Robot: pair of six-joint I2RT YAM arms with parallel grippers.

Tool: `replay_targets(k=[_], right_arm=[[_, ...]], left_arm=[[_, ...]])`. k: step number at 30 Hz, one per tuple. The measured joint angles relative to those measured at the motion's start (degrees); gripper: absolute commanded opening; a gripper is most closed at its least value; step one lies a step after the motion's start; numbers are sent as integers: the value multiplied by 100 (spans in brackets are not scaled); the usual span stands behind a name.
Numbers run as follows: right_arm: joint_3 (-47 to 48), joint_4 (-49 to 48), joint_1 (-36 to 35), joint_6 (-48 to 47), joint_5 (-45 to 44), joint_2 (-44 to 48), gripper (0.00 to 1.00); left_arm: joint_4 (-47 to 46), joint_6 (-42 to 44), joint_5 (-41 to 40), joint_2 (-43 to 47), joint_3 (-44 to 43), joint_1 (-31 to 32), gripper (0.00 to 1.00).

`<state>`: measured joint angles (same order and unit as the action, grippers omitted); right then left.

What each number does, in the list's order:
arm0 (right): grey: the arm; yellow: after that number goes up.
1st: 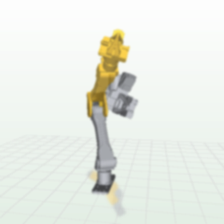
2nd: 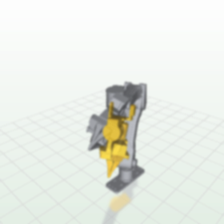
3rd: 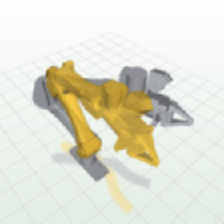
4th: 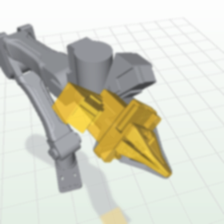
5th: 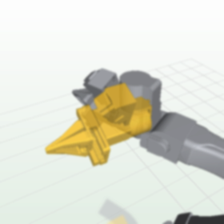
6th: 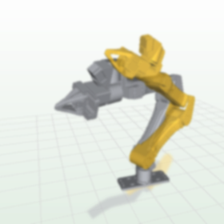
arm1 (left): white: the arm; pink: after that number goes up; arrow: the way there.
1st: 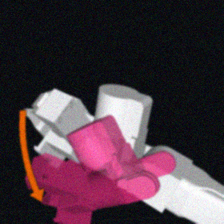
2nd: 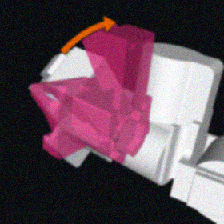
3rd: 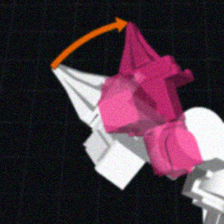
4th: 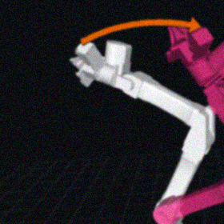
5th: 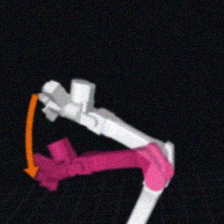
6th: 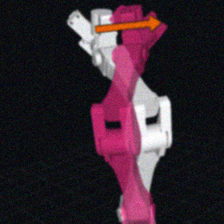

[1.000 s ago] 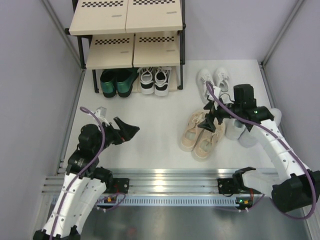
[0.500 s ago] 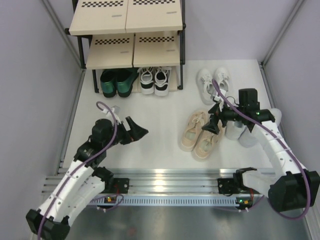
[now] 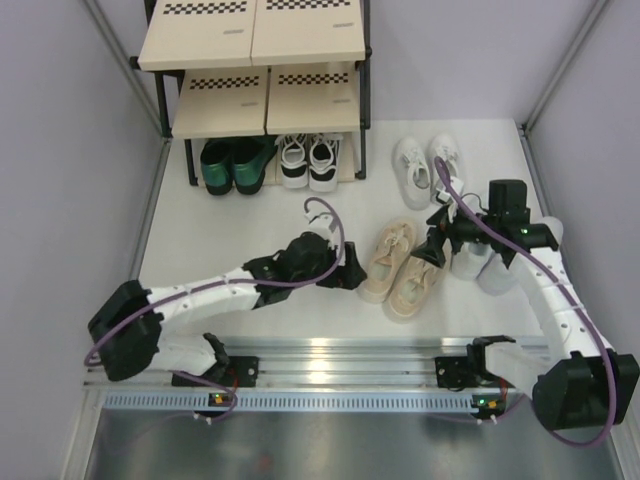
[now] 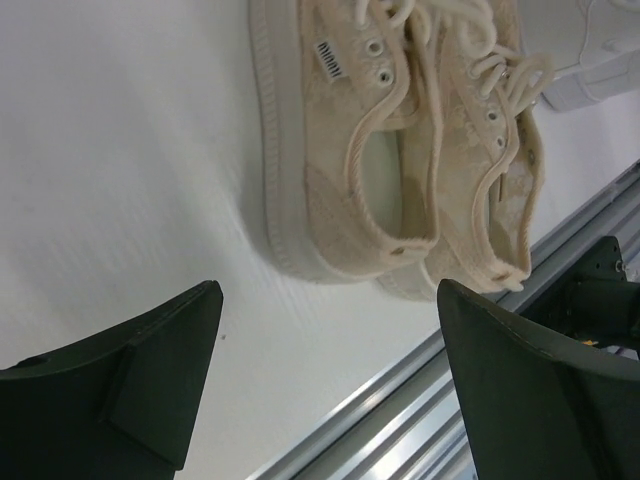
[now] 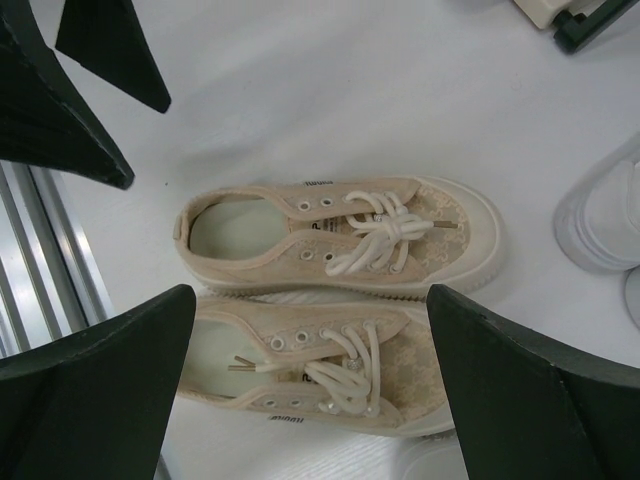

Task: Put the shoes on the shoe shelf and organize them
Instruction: Pick up the shoe at the center of the board.

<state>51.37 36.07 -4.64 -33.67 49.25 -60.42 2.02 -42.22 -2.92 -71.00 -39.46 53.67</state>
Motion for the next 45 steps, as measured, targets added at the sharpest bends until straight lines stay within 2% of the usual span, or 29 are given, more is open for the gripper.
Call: replay_targets(k=[7, 15, 18, 20, 21, 22, 24, 31, 40, 45], right_arm=[[-2, 4, 42, 0, 13, 85, 99], [0, 17, 90, -2, 42, 122, 99], [0, 24, 136, -4, 68, 133, 99], [0, 35, 164, -4, 105, 149, 99], [-2, 39, 181, -4, 125, 153, 99], [0, 39, 186, -7, 136, 153, 99], [-2, 42, 195, -7, 149, 153, 99], [-2, 46, 203, -20, 203, 151, 100], [-2, 57, 216, 39, 409, 2, 99], [15, 63, 205, 140, 520, -90, 99]], left_arm=[[-713, 667, -367, -1405, -933, 201, 93], [-940, 1578, -417, -2590, -1611, 195, 82], [-925, 1829, -431, -2896, -1720, 195, 65], [-901, 1947, -448, -3045, -1788, 195, 47], [-903, 1985, -444, -3077, -1801, 195, 37], [-903, 2024, -439, -3082, -1816, 205, 14], [-841, 2168, -570, -3080, -1856, 225, 0], [-693, 2236, -597, -2846, -1740, 164, 0], [-490, 1843, -592, -575, -514, 175, 0], [-280, 1646, -553, 177, -203, 179, 0]])
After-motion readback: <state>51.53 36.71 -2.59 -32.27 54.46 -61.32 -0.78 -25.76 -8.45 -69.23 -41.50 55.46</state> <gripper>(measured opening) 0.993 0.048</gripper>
